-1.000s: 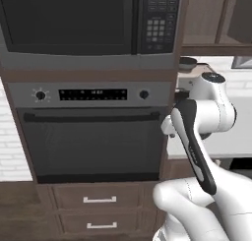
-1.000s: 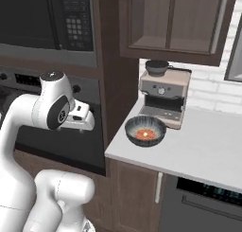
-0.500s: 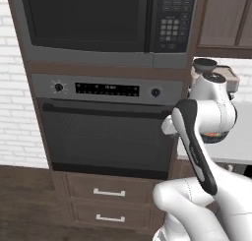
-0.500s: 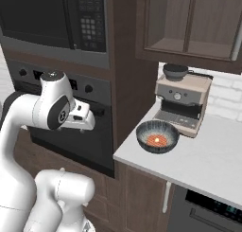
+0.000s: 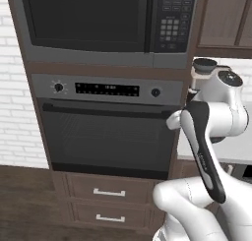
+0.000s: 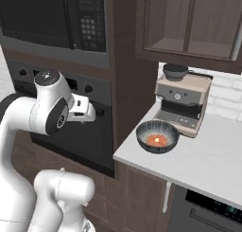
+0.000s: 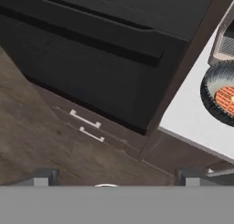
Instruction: Open the microwave, place the bowl with waffle inside the microwave, then close the microwave door and turn it on.
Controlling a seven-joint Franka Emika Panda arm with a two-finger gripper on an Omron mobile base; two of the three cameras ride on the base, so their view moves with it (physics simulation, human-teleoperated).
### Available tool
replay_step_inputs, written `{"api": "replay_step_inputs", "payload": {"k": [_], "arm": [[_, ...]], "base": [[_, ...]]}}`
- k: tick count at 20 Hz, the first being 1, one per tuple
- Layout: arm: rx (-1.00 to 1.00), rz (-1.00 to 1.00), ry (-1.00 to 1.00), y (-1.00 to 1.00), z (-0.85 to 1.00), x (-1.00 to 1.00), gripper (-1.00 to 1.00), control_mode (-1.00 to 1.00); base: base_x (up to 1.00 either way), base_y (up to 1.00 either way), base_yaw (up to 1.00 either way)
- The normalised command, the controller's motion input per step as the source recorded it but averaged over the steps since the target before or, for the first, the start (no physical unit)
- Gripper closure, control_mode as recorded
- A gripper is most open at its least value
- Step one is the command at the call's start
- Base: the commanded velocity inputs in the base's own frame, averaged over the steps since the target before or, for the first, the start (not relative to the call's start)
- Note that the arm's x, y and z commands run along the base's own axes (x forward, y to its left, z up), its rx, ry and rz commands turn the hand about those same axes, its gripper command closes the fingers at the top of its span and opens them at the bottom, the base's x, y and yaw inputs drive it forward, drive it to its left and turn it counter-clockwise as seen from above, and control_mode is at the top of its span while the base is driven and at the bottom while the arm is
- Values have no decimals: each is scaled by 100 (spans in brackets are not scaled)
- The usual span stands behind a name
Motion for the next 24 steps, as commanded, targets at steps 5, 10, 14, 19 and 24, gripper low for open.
{"api": "replay_step_inputs", "payload": {"k": [5,10,14,19,24], "arm": [[-3,-1,-19,0,66,0,-100,-100],[-1,-6,-18,0,60,1,-100,-100],[0,-4,-9,0,35,8,-100,-100],[0,-1,-1,2,17,20,-100,-100],[0,0,0,3,15,19,-100,-100]], "base": [[0,0,0],[0,0,0],[0,0,0],[0,0,0],[0,0,0]]}}
